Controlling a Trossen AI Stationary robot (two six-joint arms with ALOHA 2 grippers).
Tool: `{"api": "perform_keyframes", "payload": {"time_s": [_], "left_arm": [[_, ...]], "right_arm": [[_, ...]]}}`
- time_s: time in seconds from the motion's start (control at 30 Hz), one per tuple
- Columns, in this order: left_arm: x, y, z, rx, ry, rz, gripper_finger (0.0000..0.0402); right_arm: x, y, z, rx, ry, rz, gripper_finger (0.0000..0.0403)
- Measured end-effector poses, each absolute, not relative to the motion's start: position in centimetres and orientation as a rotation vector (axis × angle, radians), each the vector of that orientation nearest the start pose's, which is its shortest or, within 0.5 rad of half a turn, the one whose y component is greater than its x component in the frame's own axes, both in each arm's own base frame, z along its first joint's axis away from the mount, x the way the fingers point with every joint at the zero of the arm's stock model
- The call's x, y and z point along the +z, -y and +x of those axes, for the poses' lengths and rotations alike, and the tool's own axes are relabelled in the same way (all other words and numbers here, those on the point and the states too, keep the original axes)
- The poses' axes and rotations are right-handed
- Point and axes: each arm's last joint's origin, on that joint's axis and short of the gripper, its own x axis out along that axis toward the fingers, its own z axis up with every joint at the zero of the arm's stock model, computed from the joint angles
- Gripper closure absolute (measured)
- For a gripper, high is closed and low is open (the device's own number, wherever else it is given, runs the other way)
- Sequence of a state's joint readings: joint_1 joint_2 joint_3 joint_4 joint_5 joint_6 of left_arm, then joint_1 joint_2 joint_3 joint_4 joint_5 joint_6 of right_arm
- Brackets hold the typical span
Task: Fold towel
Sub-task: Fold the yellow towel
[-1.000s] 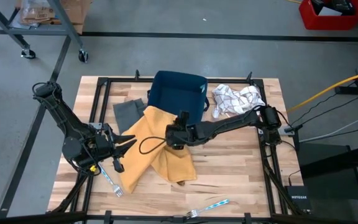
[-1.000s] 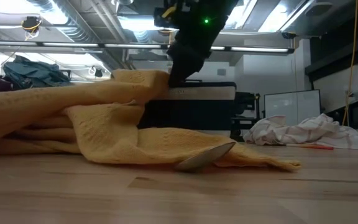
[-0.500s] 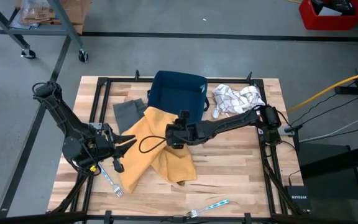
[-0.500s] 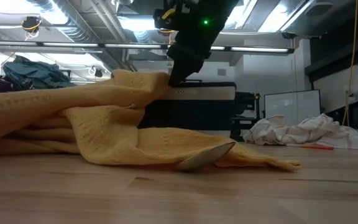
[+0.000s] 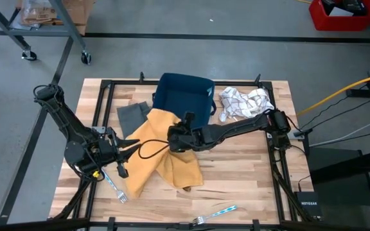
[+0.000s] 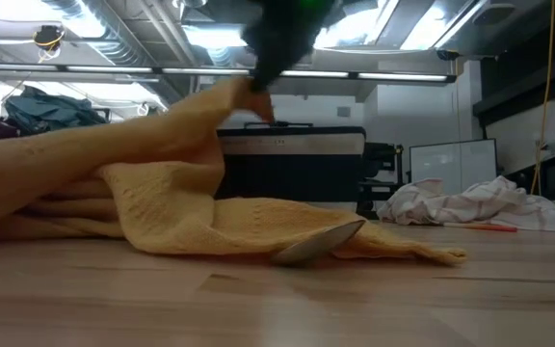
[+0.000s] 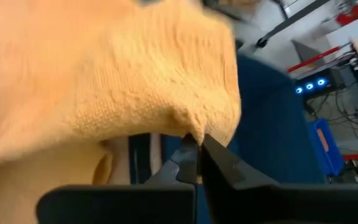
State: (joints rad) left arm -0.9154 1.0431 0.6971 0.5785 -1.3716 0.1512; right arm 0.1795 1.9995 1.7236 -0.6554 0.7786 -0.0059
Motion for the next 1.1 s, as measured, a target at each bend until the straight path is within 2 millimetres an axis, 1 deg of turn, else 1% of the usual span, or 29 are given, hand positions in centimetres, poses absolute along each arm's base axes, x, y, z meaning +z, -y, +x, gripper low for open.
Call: {"api": "perform_keyframes", "payload": {"time_s": [0.07, 0.17, 0.3, 0.37, 0.47, 0.63, 0.83, 0.93, 1.03, 1.1], "left_arm": [[32.2, 14.9, 15.0, 0.459, 0.062, -0.063, 0.0331], [32.2, 14.9, 15.0, 0.444, 0.077, -0.115, 0.0331], [32.0, 15.5, 15.3, 0.301, 0.109, -0.208, 0.0331], [31.4, 16.1, 15.7, 0.252, 0.101, -0.234, 0.0331], [29.9, 17.1, 16.5, 0.222, 0.066, -0.287, 0.0331], [27.2, 18.8, 17.8, 0.211, 0.029, -0.493, 0.0331], [24.1, 20.9, 18.7, 0.082, -0.075, -0.754, 0.0331], [21.8, 22.3, 18.9, 0.056, -0.149, -0.808, 0.0331], [19.3, 23.4, 19.0, 0.076, -0.206, -0.816, 0.0331], [17.7, 23.8, 19.1, 0.102, -0.237, -0.843, 0.0331]], "right_arm": [[27.9, -5.8, 43.4, -0.576, -0.799, -0.429, 0.0396], [30.3, -5.6, 43.7, -0.608, -0.737, -0.405, 0.0389], [32.9, -4.9, 44.0, -0.633, -0.665, -0.354, 0.0396], [33.9, -4.6, 44.1, -0.648, -0.629, -0.314, 0.0397], [34.9, -4.4, 44.1, -0.654, -0.599, -0.295, 0.0392], [35.3, -4.5, 44.1, -0.638, -0.594, -0.291, 0.0396], [35.0, -4.6, 43.8, -0.628, -0.636, -0.311, 0.0395], [34.8, -4.5, 43.7, -0.636, -0.651, -0.296, 0.0393], [34.5, -4.5, 43.4, -0.643, -0.672, -0.260, 0.0393], [34.2, -4.5, 43.2, -0.639, -0.700, -0.236, 0.0392]]}}
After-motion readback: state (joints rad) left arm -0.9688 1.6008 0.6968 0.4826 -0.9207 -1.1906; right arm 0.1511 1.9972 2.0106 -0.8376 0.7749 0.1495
